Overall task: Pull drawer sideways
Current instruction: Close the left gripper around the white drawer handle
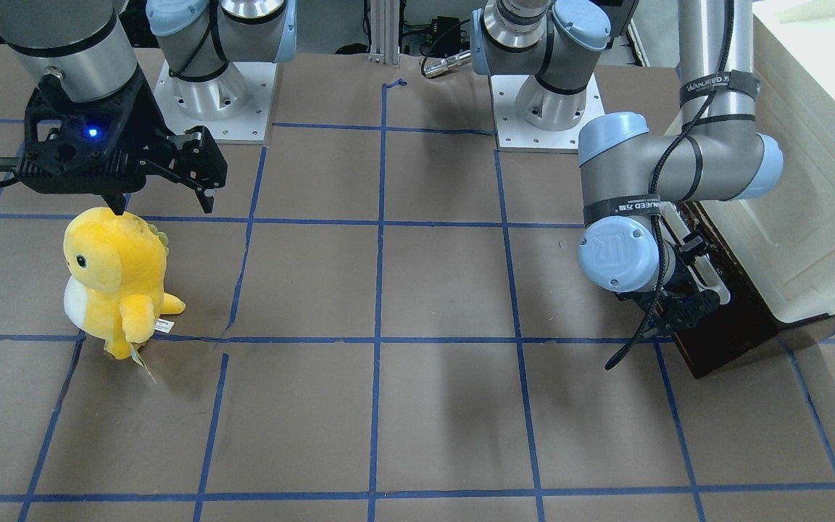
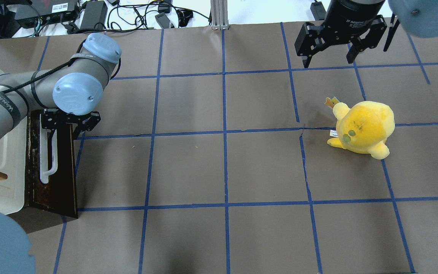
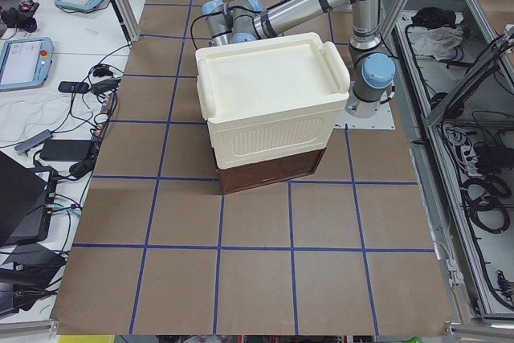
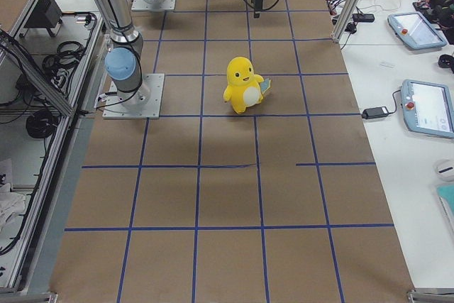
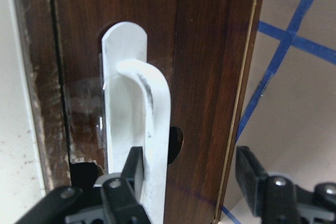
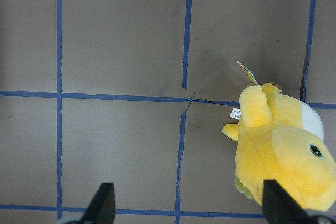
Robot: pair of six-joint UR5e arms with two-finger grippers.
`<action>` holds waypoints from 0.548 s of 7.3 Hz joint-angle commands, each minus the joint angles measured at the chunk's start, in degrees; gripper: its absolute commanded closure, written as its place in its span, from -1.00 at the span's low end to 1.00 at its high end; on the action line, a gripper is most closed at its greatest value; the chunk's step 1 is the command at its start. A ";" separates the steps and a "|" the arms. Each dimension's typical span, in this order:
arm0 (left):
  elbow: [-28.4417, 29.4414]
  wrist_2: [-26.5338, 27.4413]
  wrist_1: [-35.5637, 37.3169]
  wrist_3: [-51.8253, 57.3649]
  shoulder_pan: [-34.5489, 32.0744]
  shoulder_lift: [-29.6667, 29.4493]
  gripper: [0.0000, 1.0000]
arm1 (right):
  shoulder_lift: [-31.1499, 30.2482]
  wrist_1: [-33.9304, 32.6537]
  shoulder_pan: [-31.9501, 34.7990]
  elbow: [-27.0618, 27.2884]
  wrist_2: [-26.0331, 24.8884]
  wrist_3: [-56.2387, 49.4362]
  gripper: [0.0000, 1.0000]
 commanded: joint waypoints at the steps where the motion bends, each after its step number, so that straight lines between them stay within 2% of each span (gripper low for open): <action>1: 0.00 0.03 -0.56 0.01 0.00 0.13 -0.34 | 0.00 0.00 0.00 0.00 -0.06 0.01 -1.00; 3: 0.00 -0.06 -0.56 0.01 0.09 -0.13 -0.27 | 0.00 0.00 0.00 0.00 0.02 0.01 -1.00; 4: 0.00 0.03 -0.56 0.10 0.09 -0.13 -0.17 | 0.00 0.00 0.00 0.00 -0.06 0.01 -1.00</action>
